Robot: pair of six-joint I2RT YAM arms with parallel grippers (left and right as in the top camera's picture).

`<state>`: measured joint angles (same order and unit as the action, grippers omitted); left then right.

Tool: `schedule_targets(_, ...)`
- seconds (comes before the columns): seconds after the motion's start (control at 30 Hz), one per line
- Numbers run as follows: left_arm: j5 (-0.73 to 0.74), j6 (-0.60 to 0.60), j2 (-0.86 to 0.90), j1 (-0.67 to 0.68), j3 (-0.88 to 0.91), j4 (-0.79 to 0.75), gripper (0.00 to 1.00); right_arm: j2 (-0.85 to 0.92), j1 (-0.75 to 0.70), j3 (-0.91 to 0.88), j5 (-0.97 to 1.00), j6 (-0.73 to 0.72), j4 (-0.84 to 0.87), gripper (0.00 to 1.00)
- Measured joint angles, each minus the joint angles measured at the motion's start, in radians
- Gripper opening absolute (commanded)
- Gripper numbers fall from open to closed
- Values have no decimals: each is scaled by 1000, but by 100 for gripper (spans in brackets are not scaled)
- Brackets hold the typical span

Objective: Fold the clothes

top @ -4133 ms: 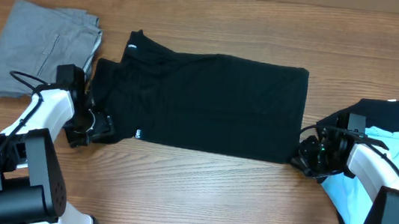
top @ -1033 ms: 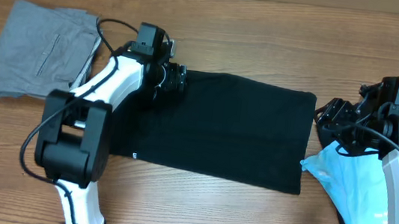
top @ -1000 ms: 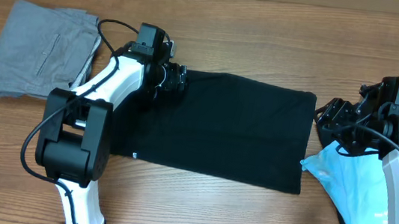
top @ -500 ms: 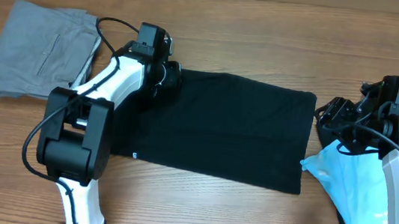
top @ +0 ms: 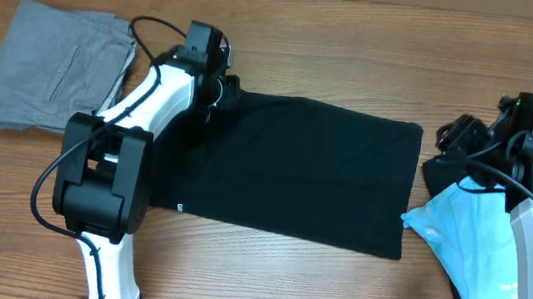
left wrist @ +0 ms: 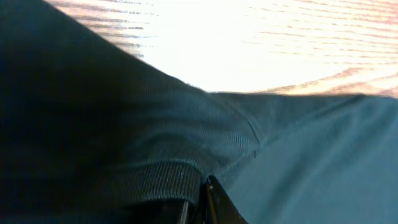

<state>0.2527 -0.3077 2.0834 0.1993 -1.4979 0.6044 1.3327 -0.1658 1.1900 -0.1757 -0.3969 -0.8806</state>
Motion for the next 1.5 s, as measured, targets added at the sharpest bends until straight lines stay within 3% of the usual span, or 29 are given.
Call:
schedule_targets(0.13,-5,23,-6,-1,-85,116,7,65,0,0,39,-13,120,56)
schedule_targets(0.3,-45,30,-17,-1,-161,222,10,266,0,1,58,-18,269,56)
schedule_targets(0.47,-60,38,-17,-1,-174,242,13,494,0,1,21,-6,385,56)
schedule_targets(0.67,-64,46,-17,-1,-174,245,17,629,0,1,5,6,478,54)
schedule_targets(1.0,-68,48,-17,-1,-174,247,18,656,0,11,-86,18,477,25)
schedule_targets(1.1,-68,48,-17,-1,-174,256,24,657,0,11,-108,27,455,4)
schedule_targets(1.2,-68,53,-17,-1,-174,258,32,663,-3,11,-120,34,446,4)
schedule_targets(1.37,-71,53,-17,-1,-165,256,34,660,-16,11,-136,34,422,4)
schedule_targets(1.5,-71,53,-18,-1,-117,245,41,621,-25,10,-133,35,402,4)
